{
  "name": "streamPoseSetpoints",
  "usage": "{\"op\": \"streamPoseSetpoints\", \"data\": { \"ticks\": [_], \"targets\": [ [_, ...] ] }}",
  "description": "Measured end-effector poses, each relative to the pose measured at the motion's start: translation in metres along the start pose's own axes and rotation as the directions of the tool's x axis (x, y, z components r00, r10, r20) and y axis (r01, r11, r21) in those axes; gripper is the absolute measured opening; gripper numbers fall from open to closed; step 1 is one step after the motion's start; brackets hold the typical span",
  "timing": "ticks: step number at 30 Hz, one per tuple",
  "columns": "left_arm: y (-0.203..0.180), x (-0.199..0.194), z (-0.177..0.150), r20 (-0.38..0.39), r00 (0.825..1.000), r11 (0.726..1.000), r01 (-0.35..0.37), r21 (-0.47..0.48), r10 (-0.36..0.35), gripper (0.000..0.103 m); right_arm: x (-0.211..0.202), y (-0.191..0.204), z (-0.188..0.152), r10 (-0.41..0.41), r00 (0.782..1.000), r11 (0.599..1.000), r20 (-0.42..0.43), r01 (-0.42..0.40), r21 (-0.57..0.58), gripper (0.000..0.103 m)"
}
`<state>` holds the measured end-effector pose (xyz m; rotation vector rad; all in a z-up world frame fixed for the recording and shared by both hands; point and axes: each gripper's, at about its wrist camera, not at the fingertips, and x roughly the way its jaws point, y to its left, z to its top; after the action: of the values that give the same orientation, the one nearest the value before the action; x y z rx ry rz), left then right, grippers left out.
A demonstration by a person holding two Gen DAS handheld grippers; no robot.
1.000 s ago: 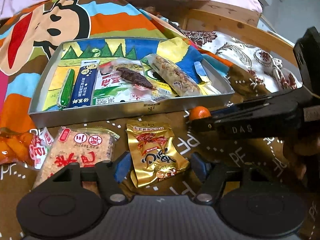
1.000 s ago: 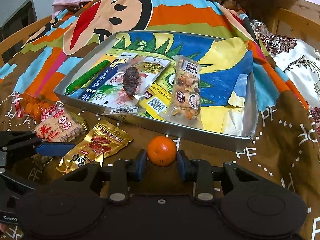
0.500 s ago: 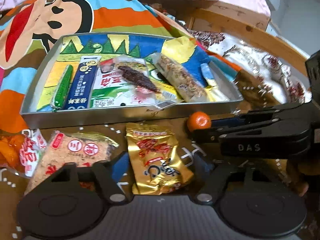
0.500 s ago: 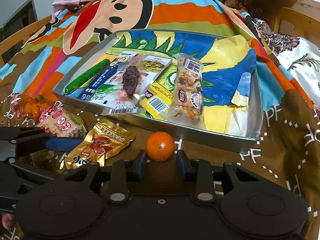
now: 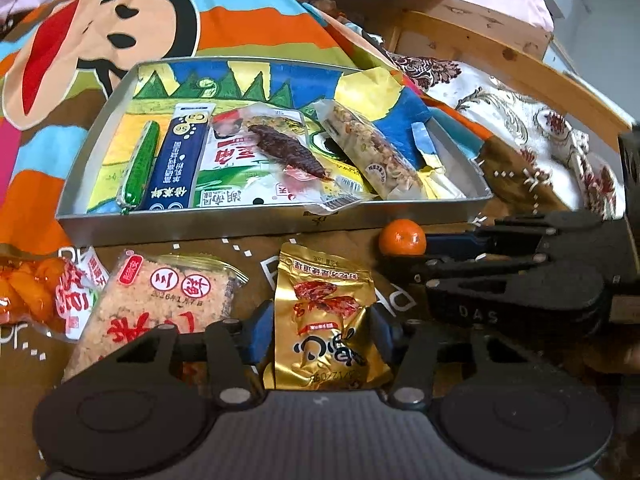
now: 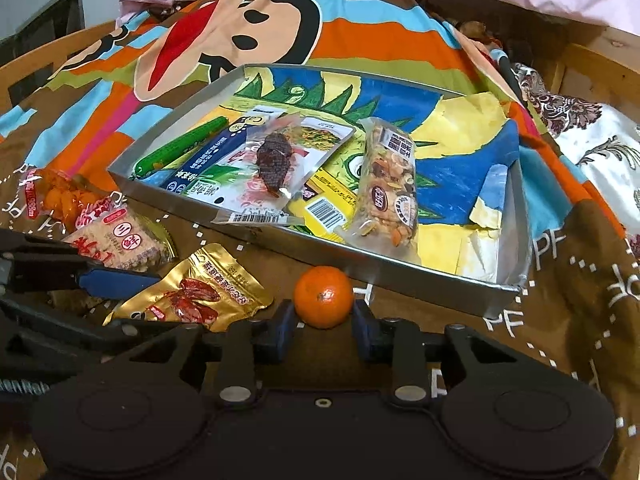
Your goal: Organize snacks
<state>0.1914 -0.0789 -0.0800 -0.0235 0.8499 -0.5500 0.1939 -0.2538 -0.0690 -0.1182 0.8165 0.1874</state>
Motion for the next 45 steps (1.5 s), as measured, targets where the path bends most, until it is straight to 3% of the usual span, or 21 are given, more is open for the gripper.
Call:
{"op": "streamPoseSetpoints", "data": {
  "ticks": [6, 9, 14, 16, 20, 24, 28, 32, 41, 45],
  "targets": [
    [0.002, -0.013, 0.004, 0.017, 1.000, 0.999, 0.027, -0.026, -0.026, 0.050, -0.016, 0.002, -0.004, -0.023, 1.000, 1.000, -0.001, 0.023, -0.015, 0.033],
    [-0.002, -0.009, 0.002, -0.021, 1.000, 1.000, 0.018, 0.004, -0.018, 0.050, -0.020, 0.002, -0.005, -0.023, 1.000, 1.000, -0.006, 0.022, -0.005, 0.033],
    [0.001, -0.005, 0.000, -0.041, 0.999, 1.000, 0.025, 0.010, -0.025, 0.053, -0.021, 0.001, -0.004, -0.021, 1.000, 1.000, -0.007, 0.021, 0.003, 0.033],
    [0.001, -0.002, 0.001, -0.059, 0.998, 0.999, 0.036, 0.011, -0.035, 0.060, -0.020, 0.000, -0.004, -0.020, 1.000, 1.000, -0.007, 0.020, 0.003, 0.033],
    [-0.004, 0.001, -0.001, -0.074, 0.997, 0.997, 0.043, 0.068, -0.038, 0.065, -0.018, 0.000, -0.004, -0.020, 1.000, 1.000, -0.010, 0.020, 0.004, 0.033],
    [-0.011, 0.000, -0.004, -0.069, 0.998, 0.991, 0.015, 0.132, -0.006, 0.060, -0.018, 0.001, -0.004, -0.019, 1.000, 1.000, -0.006, 0.019, 0.000, 0.033],
    [-0.011, -0.006, -0.001, -0.046, 0.999, 0.993, 0.016, 0.114, -0.011, 0.052, -0.021, 0.003, -0.005, -0.023, 1.000, 1.000, 0.011, 0.023, -0.011, 0.033],
    [-0.011, -0.013, 0.002, -0.036, 0.999, 0.995, 0.022, 0.096, -0.019, 0.051, -0.024, 0.004, -0.004, -0.029, 0.999, 0.999, 0.026, 0.030, -0.021, 0.033],
    [0.001, -0.001, -0.001, -0.109, 0.993, 0.997, 0.056, 0.048, -0.050, 0.058, -0.022, 0.007, -0.005, -0.021, 1.000, 0.999, 0.019, 0.022, -0.036, 0.033],
    [0.004, -0.005, 0.000, -0.089, 0.994, 0.998, 0.059, 0.019, -0.057, 0.051, -0.024, 0.008, -0.005, -0.027, 0.999, 0.999, 0.037, 0.028, -0.041, 0.033]
  ]
}}
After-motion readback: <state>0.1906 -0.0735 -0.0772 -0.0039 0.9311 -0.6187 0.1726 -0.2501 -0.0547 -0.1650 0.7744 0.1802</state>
